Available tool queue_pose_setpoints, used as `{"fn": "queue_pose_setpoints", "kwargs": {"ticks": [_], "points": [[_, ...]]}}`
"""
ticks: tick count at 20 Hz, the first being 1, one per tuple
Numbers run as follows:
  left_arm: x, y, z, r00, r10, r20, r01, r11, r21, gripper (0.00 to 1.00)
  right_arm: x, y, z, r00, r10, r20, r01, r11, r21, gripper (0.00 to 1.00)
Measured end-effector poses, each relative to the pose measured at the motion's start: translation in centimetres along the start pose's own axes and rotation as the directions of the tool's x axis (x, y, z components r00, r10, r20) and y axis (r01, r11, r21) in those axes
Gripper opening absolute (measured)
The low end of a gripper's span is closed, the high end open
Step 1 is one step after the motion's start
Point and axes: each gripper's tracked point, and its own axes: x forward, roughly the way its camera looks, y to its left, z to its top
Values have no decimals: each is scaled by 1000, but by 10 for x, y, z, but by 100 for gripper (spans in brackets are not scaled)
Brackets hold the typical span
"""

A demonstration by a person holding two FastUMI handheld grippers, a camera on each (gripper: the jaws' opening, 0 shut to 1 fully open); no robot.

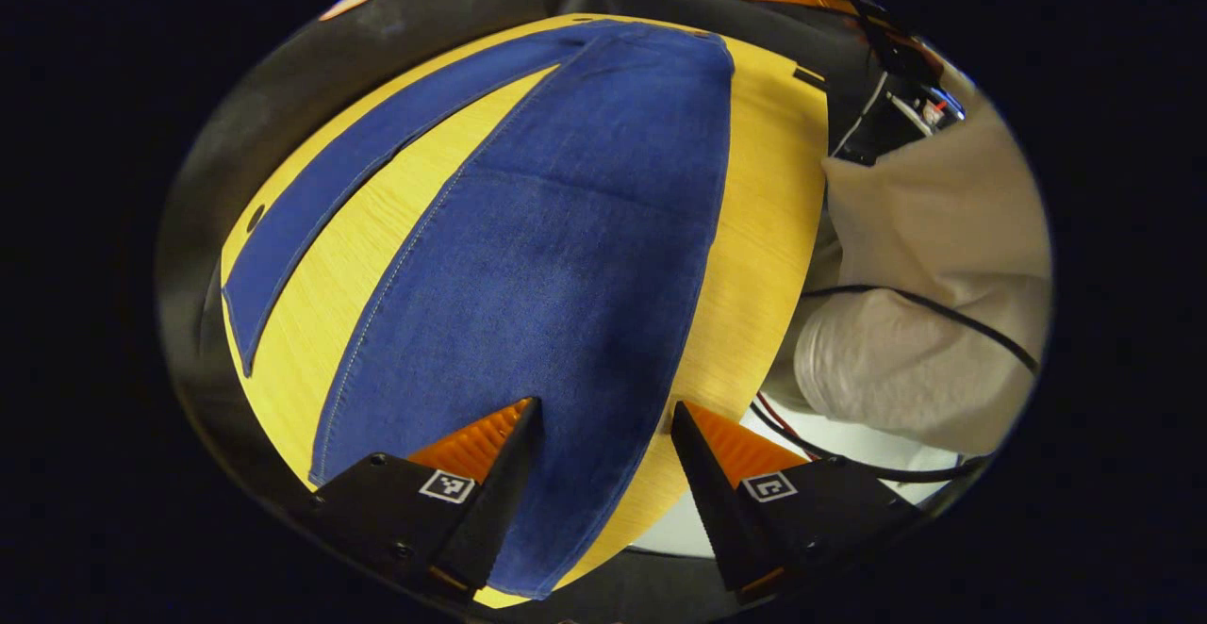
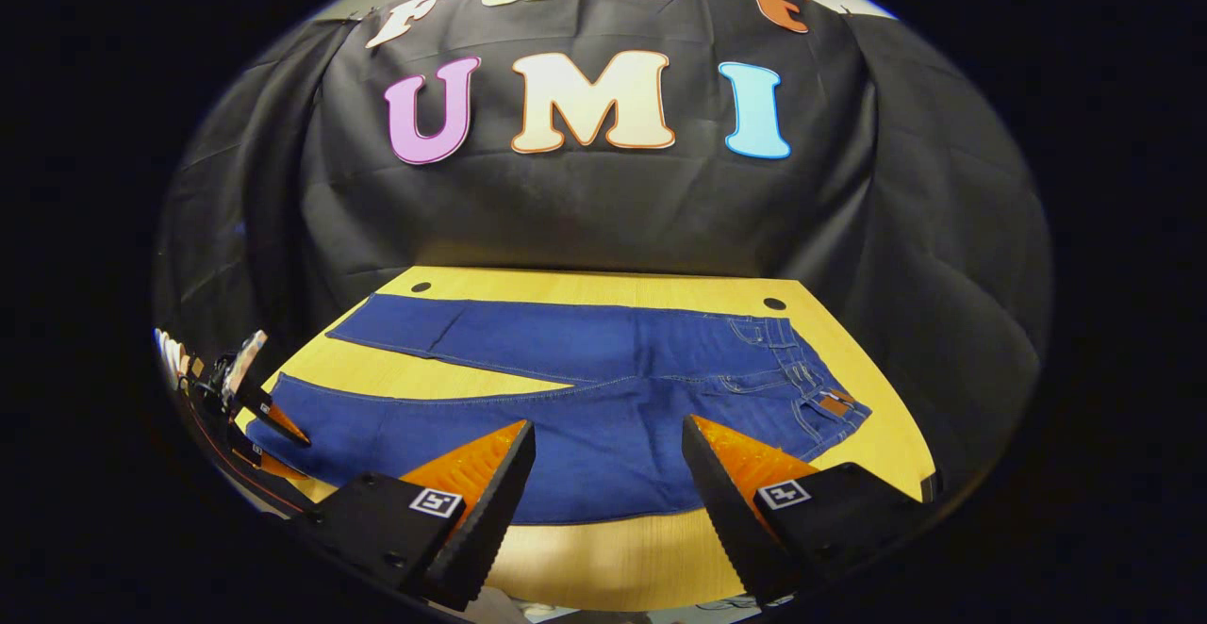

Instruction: Grasp the waist and the cuffs of the jeans and fold them to make the two legs overlap; first hold the waist and fold one-third of the jeans toward the cuffs, then hold the cuffs and fold the remaining one-third in the same direction to finish folding.

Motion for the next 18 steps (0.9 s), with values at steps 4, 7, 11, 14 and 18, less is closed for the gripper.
{"fn": "queue_pose_setpoints", "kwargs": {"ticks": [4, 7, 11, 14, 18], "points": [[1, 2, 0, 1000, 5, -11, -6, 999, -31, 84, 7, 1, -2, 1000, 9, -15, -9, 1000, 5, 98], [4, 8, 6, 1000, 23, -10, -24, 999, -27, 65, 12, 4, -5, 999, 32, -31, -32, 999, 15, 93], [7, 12, 15, 1000, 29, -6, -29, 1000, -12, 12, 20, 9, -19, 991, 93, -96, -94, 996, -5, 98], [7, 11, 13, 999, -14, -32, 12, 998, -64, 0, 26, 10, -35, 970, 167, -174, -183, 980, -81, 98], [7, 13, 13, 999, -19, -43, 14, 995, -100, 0, 37, -23, -67, 924, 207, -321, -295, 921, -255, 98]]}}
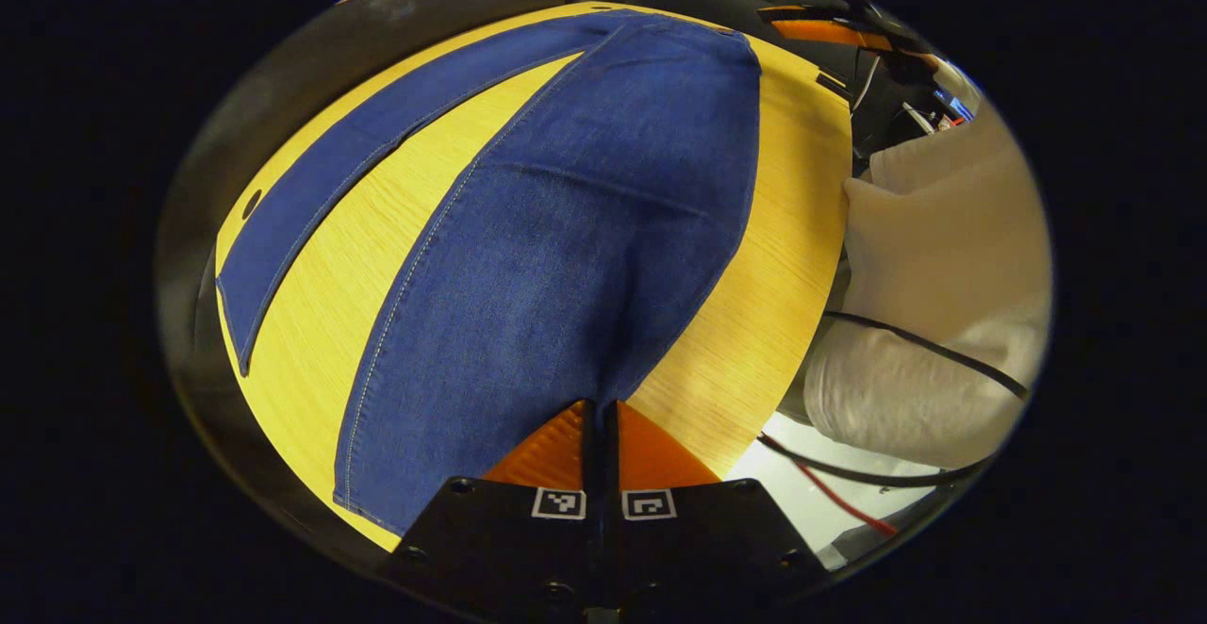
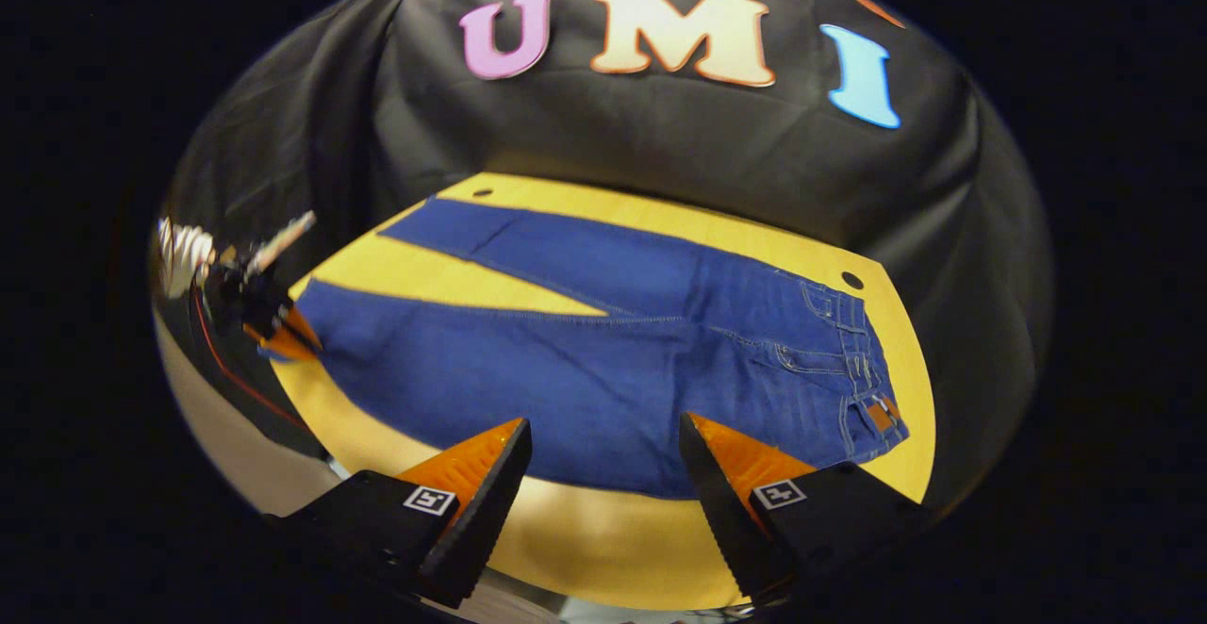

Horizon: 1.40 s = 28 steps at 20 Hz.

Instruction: Grasp the waist and the cuffs of the jeans and fold them to make the two legs overlap; first hold the waist and fold one-third of the jeans toward the cuffs, then hold the cuffs and fold the remaining one-third in the same direction to finish folding.

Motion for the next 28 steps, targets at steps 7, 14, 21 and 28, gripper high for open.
{"fn": "queue_pose_setpoints", "kwargs": {"ticks": [7, 14, 21, 28], "points": [[1, 0, 3, 998, -46, -34, 42, 992, -120, 0, 29, -79, -85, 954, 7, -299, -109, 940, -324, 99], [3, 1, 3, 996, -55, -68, 46, 991, -129, 0, 56, -102, -106, 910, 66, -410, -198, 937, -289, 99], [3, 2, 2, 997, -21, -76, 11, 990, -139, 0, 60, -95, -110, 872, 166, -461, -301, 924, -237, 94], [3, 0, -1, 997, 18, -74, -31, 984, -175, 0, 73, -103, -96, 879, 169, -447, -320, 903, -288, 65]]}}
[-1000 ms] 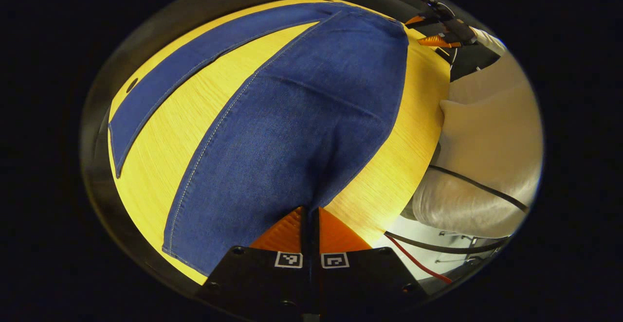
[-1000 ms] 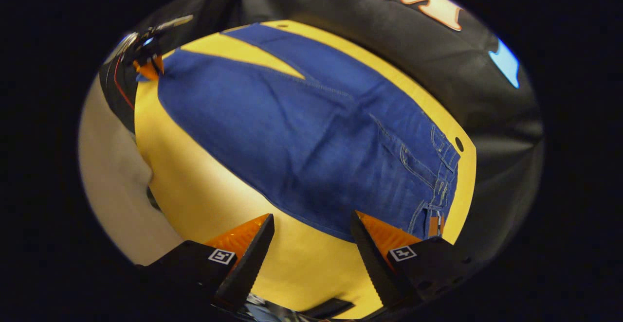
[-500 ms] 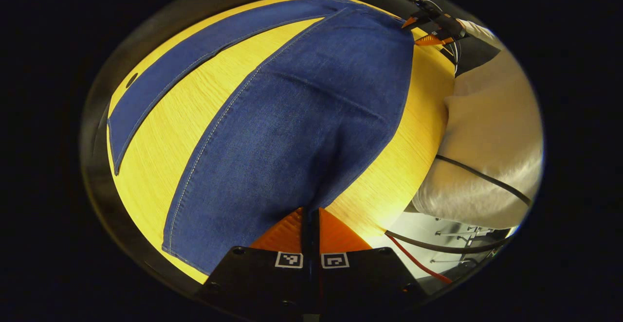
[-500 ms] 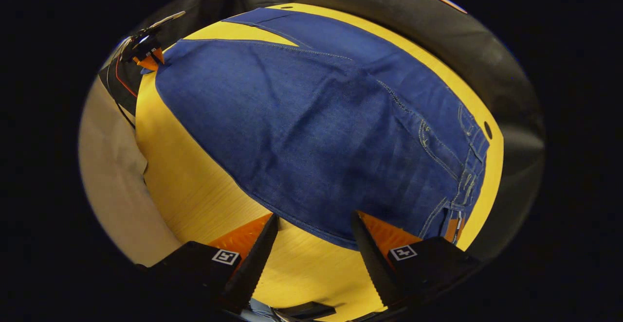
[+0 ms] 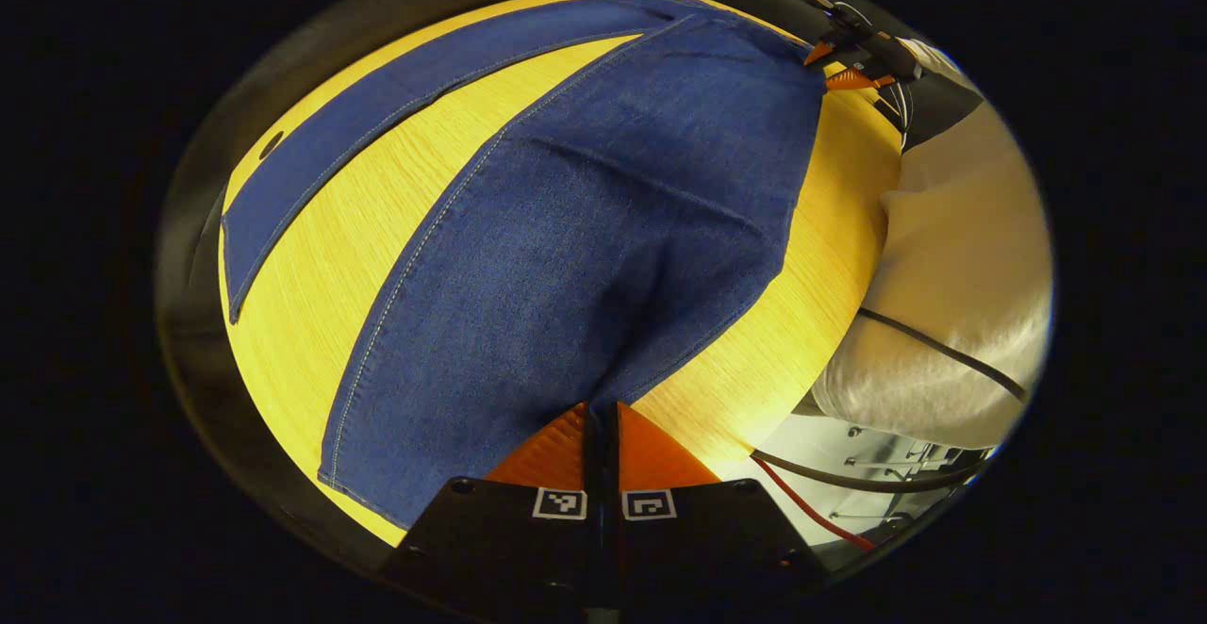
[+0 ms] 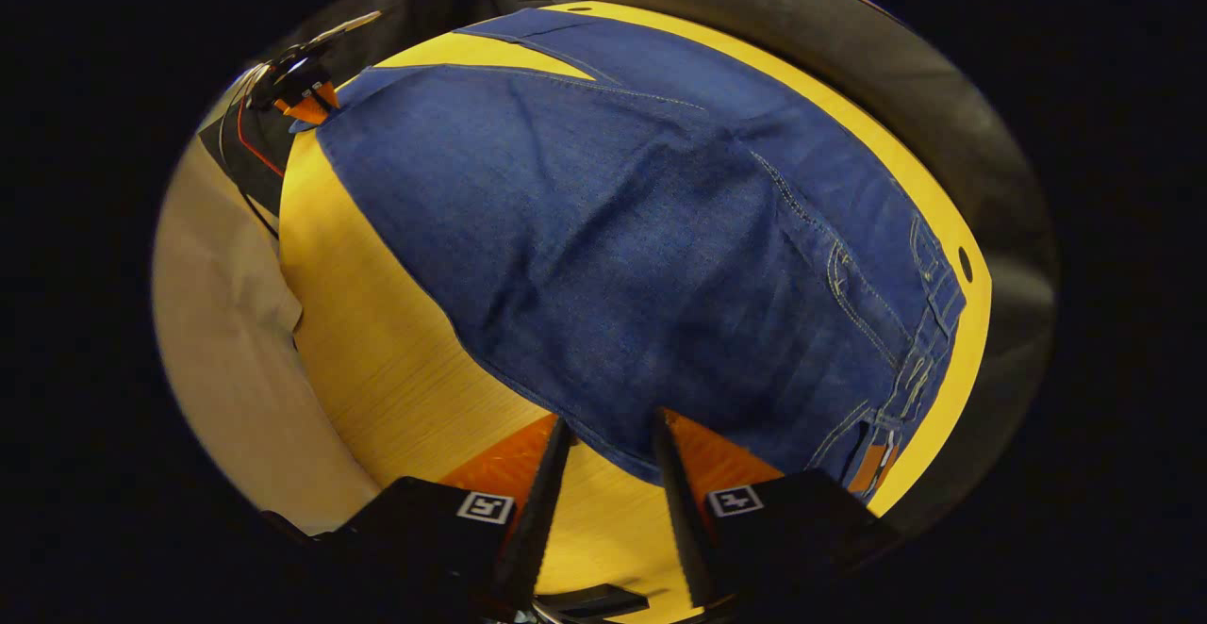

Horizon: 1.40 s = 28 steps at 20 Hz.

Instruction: Grasp the waist and the cuffs of the jeans and fold them to make the two legs overlap; first hold the waist and fold one-third of the jeans toward the cuffs, then hold the cuffs and fold the remaining one-third in the same direction to finish folding.

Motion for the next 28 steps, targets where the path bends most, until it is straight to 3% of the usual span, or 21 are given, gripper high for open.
{"fn": "queue_pose_setpoints", "kwargs": {"ticks": [3, 6, 10, 11, 15, 18, 21, 23, 28], "points": [[-1, 3, -1, 999, 26, 25, -24, 997, -68, 0, 2, -12, 10, 998, -32, 49, 30, 999, 41, 25], [0, 3, 0, 996, 70, 56, -65, 994, -88, 0, -3, -4, 6, 998, -34, 52, 25, 987, 160, 18], [-2, 9, 7, 952, 245, 184, -211, 960, -185, 0, -4, -11, 5, 995, -88, 38, 79, 979, 189, 18], [-2, 12, 9, 937, 287, 200, -243, 945, -219, 0, -5, -9, 6, 994, -103, 39, 93, 976, 195, 5], [-9, 22, 13, 885, 417, 207, -315, 864, -393, 0, -10, -10, 10, 986, -164, 42, 148, 955, 258, 3], [-41, 42, 22, 845, 477, 241, -295, 792, -535, 0, -30, -15, 25, 971, -226, 80, 194, 936, 294, 3], [-80, 58, 52, 787, 559, 262, -327, 738, -591, 0, -49, -22, 53, 949, -284, 137, 230, 921, 315, 0], [-109, 73, 76, 743, 602, 292, -340, 716, -610, 0, -56, -27, 63, 939, -310, 151, 246, 909, 337, 3], [-136, 131, 129, 666, 666, 336, -348, 675, -651, 0, -83, -63, 106, 899, -386, 206, 278, 867, 412, 3]]}}
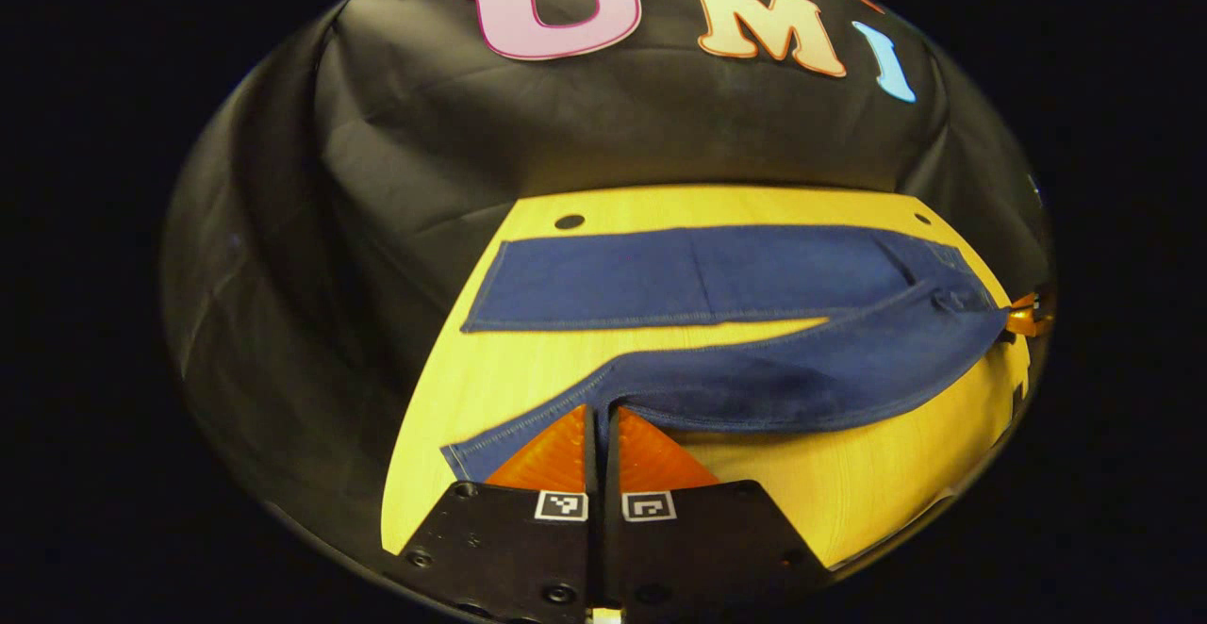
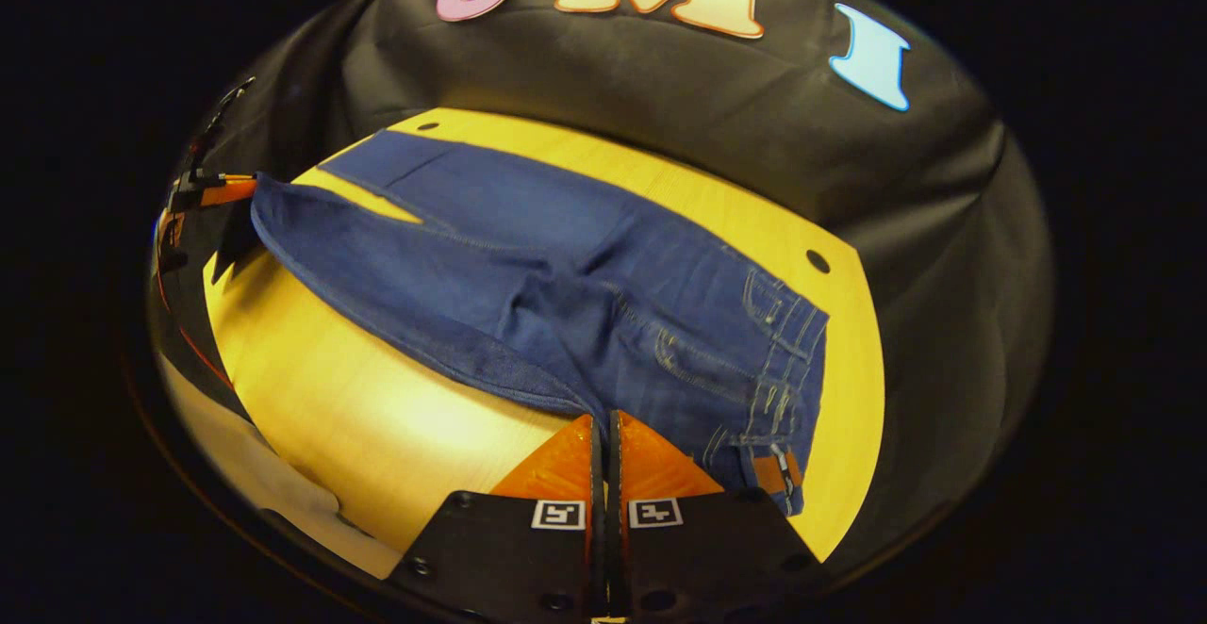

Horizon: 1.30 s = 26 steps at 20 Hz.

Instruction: Grasp the waist and the cuffs of the jeans and fold them to make the two legs overlap; first hold the waist and fold one-third of the jeans toward the cuffs, then hold the cuffs and fold the remaining one-third in the same direction to finish folding.

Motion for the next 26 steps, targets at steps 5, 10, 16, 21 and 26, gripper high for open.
{"fn": "queue_pose_setpoints", "kwargs": {"ticks": [5, 10, 16, 21, 26], "points": [[43, 0, 62, 1000, 6, 24, -8, 994, 107, 0, 18, -24, 57, 997, -33, 67, 32, 999, 13, 0], [111, -3, 103, 1000, 29, 11, -31, 973, 228, 0, 65, -50, 97, 995, -61, 75, 61, 998, 10, 2], [211, -11, 126, 997, 45, -55, -25, 948, 317, 0, 155, -76, 139, 992, -109, 61, 110, 994, -21, 3], [263, -22, 121, 992, 78, -102, -22, 888, 458, 0, 230, -78, 131, 994, -112, 2, 112, 994, -19, 0], [259, -32, 114, 991, 85, -107, -19, 862, 507, 0, 249, -76, 119, 996, -86, -22, 87, 996, 23, 0]]}}
